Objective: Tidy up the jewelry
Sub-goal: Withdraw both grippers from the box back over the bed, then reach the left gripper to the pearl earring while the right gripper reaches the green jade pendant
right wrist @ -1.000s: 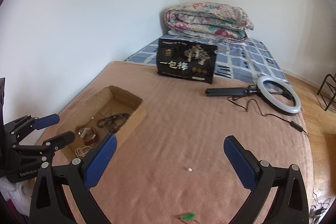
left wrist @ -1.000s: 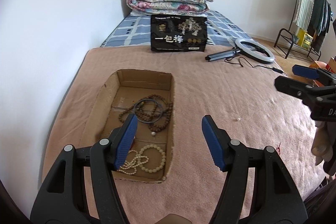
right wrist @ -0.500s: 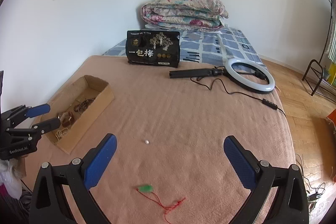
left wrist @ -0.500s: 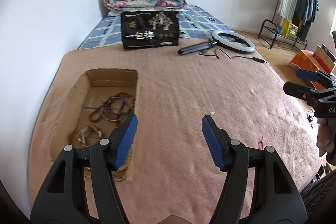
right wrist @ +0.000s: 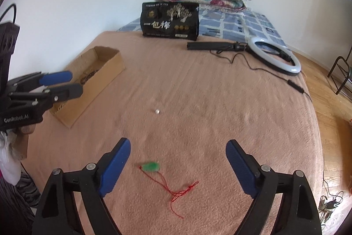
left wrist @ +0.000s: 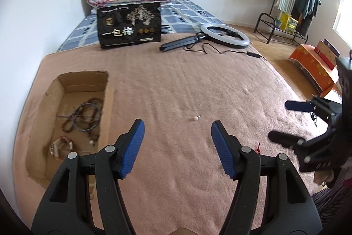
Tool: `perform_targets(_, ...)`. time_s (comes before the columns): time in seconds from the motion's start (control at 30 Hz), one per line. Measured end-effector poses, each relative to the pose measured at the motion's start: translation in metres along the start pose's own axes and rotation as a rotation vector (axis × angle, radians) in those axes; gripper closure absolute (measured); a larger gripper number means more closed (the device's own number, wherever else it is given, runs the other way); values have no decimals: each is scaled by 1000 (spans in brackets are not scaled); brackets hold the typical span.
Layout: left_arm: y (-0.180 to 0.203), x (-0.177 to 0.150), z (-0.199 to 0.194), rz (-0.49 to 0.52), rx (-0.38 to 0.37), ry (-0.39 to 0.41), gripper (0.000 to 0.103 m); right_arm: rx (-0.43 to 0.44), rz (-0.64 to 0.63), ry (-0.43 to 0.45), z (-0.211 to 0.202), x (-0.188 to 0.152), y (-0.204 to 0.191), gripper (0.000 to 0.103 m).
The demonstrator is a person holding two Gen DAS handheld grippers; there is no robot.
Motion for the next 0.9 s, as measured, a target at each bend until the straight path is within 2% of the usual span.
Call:
perform_targets(0.07,4,0,7,8,-12,-12,44,8,2,-23,7,-6,-1,19)
perform_targets(0.23,14,-1,28,28,-41,-42,47,23,-14,-66,25,-21,-2,29)
perform_targets(0.43,21,-7,58,43,-68,-87,56,54,-33,-118,42,-38,-8,41)
perform_targets(0.67,26,-16,90,20,-114,-139,61,85,-70,-148,59,-54,-23,48)
perform_targets(0.77,29,-17,102,21,-127,-153,67,99,-69,-162,67,-58,-26,51)
perform_targets(0.9,32,-20,118,36,-135,-169,68,109,-60,-177,76,-62,-27,55)
Point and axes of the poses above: each gripper's, at about its wrist camera, not at the fingertips, and z roughly the way its jaws point, y to its right, x to its top, the point moved 10 cm from there along z, roughly the way its jaws point, and after that the axes turned 6 degrees about z, right-handed, at the moved point
